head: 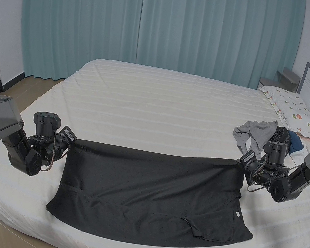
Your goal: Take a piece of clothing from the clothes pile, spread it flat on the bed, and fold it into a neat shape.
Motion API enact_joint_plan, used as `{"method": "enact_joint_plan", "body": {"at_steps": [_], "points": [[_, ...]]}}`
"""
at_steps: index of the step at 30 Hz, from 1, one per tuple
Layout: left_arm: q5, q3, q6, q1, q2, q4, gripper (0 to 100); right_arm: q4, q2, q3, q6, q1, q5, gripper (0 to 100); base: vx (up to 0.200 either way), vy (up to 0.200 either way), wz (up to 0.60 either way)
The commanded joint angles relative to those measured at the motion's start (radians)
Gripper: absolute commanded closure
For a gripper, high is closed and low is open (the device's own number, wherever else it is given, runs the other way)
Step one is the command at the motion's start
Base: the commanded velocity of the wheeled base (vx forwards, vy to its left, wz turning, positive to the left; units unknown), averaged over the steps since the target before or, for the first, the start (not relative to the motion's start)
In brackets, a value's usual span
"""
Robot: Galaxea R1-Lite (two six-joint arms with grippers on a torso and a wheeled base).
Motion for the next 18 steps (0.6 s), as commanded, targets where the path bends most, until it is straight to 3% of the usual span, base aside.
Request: {"method": "enact_joint_plan", "body": {"at_steps": [1, 8, 13, 18], "points": [[-0.001, -0.001, 0.0, -0.001, 0.015, 0.0, 100, 0.0, 0.015, -0.009, -0.001, -0.003, 0.0, 100, 0.0, 0.0, 0.0], [-0.002, 0.034, 0.052, 0.007, 0.014, -0.004, 100, 0.002, -0.002, 0.042, -0.004, -0.003, 0.008, 100, 0.0, 0.0, 0.0], [-0.004, 0.097, 0.068, 0.009, -0.02, -0.004, 100, 0.002, -0.047, 0.126, -0.007, 0.003, 0.059, 100, 0.0, 0.0, 0.0], [-0.007, 0.178, 0.1, 0.012, -0.052, -0.006, 100, 0.0, -0.07, 0.208, -0.062, 0.002, 0.077, 100, 0.0, 0.0, 0.0]]}}
